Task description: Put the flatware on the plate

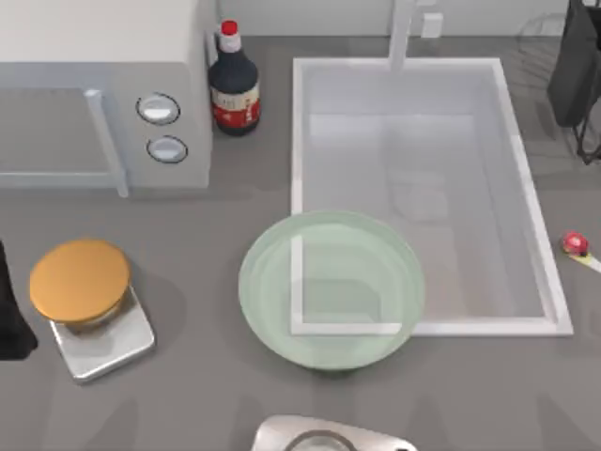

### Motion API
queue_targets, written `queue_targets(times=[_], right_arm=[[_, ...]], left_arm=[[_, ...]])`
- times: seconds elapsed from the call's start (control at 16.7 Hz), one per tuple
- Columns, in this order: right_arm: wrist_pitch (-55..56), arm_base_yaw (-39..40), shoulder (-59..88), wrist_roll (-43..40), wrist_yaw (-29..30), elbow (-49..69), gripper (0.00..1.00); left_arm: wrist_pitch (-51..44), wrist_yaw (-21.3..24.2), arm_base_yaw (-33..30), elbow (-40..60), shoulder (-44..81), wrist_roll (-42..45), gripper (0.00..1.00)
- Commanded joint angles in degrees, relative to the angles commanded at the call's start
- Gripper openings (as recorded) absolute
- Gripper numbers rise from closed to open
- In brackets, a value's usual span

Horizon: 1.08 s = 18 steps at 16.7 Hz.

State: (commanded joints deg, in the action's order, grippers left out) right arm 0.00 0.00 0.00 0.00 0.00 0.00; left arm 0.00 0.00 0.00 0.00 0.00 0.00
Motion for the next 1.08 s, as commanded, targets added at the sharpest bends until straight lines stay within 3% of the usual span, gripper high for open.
queue_targets(times=[0.24, 0.48, 1.08], right_arm=[[-1.35, -0.07, 1.77, -1.01, 0.04, 1.72, 1.0], [-8.68, -0.23, 12.69, -6.47, 0.04, 11.55, 1.0], [-40.43, -0.91, 69.56, -28.12, -0.43, 50.06, 1.0]], left_arm=[[0.0, 0.0, 0.0, 0.0, 0.0, 0.0, 1.0], [0.0, 0.0, 0.0, 0.0, 0.0, 0.0, 1.0], [0.0, 0.0, 0.0, 0.0, 0.0, 0.0, 1.0]])
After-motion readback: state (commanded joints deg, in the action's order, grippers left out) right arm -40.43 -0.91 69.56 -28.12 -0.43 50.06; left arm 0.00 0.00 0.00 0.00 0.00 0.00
